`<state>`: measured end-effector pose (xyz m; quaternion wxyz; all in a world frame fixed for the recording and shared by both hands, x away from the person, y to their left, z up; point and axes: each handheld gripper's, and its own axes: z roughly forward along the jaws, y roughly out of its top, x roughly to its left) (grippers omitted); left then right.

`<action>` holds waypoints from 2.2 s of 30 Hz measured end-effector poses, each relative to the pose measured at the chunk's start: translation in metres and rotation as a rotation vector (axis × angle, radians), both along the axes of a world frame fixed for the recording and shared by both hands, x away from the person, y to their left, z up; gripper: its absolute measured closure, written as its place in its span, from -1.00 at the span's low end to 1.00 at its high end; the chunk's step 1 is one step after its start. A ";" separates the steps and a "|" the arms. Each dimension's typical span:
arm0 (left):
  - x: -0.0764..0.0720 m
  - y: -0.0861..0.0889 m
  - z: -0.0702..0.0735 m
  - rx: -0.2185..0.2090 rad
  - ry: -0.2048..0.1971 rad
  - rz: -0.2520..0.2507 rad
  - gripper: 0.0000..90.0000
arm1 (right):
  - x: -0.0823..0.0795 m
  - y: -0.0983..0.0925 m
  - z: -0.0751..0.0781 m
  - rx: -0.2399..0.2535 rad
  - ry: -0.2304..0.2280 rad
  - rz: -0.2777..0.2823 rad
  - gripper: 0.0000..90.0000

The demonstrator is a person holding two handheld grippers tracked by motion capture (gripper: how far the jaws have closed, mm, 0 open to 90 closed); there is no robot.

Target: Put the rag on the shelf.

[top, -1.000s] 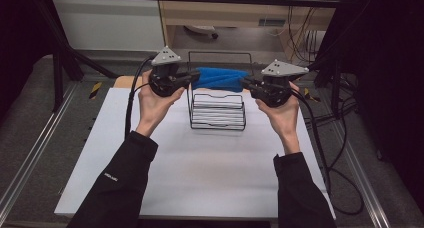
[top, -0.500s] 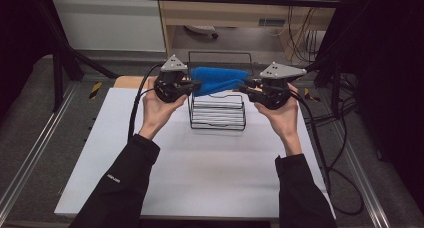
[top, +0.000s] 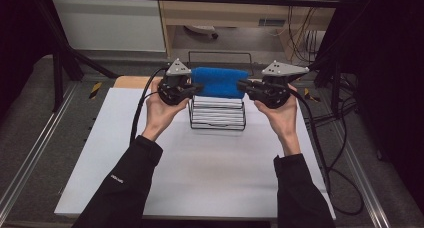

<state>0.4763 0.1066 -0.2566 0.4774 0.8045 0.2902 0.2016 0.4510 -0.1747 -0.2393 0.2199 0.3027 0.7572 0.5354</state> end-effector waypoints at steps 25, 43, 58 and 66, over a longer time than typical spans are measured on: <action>-0.006 0.011 -0.007 -0.009 -0.005 -0.004 0.80 | -0.002 -0.014 -0.026 -0.003 -0.001 -0.057 0.71; -0.045 0.056 -0.041 0.040 0.059 0.015 -0.26 | -0.031 -0.032 -0.026 -0.006 0.012 -0.116 -0.47; -0.078 0.096 -0.086 0.048 0.070 0.085 -0.83 | -0.046 -0.038 -0.075 -0.040 0.084 -0.104 -0.92; -0.090 0.119 -0.118 0.034 0.107 0.097 -0.84 | -0.057 -0.051 -0.117 -0.037 0.179 -0.104 -0.98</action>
